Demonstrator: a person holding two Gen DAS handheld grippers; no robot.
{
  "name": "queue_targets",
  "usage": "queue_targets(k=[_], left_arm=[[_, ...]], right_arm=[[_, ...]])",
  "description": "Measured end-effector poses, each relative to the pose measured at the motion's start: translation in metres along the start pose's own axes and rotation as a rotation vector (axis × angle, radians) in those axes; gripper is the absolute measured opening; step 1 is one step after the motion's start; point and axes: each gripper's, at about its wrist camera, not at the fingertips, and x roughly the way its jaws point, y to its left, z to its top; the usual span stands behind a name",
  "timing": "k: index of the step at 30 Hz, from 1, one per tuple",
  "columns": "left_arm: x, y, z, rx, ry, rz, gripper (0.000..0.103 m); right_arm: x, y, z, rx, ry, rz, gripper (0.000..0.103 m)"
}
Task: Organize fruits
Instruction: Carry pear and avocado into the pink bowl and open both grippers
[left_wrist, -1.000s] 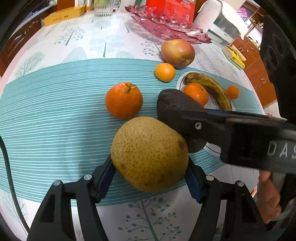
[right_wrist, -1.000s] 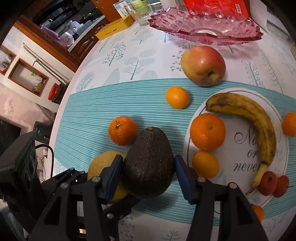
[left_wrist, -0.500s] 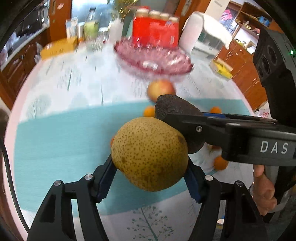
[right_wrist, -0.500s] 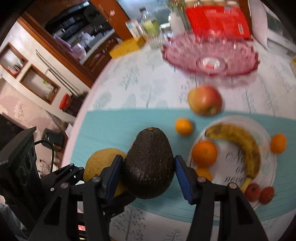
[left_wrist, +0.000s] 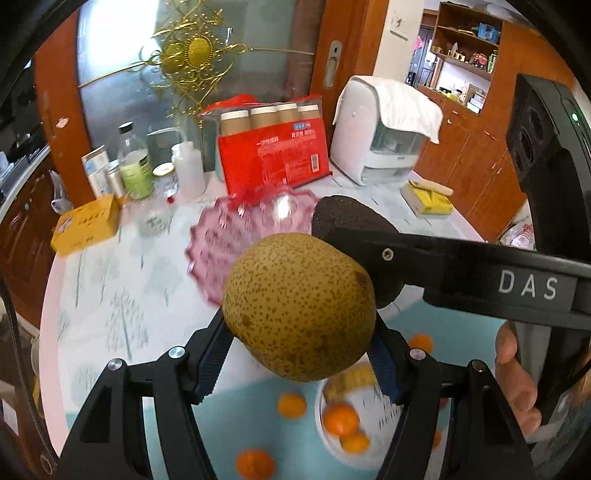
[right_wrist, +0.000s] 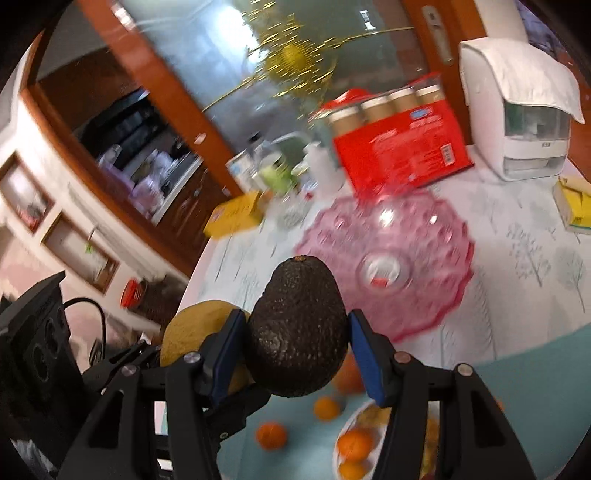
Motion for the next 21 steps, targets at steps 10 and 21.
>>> queue_targets(k=[10, 21], left_arm=[[0.143, 0.031, 0.027, -0.112, 0.174, 0.047, 0.067], [0.213, 0.044, 0.018, -0.156, 0.294, 0.07, 0.067]], right_arm=[[0.095, -0.103, 0.027, 0.258, 0.089, -0.093, 0.057], [0.147, -0.107, 0.014, 0.177, 0.174, -0.195, 0.058]])
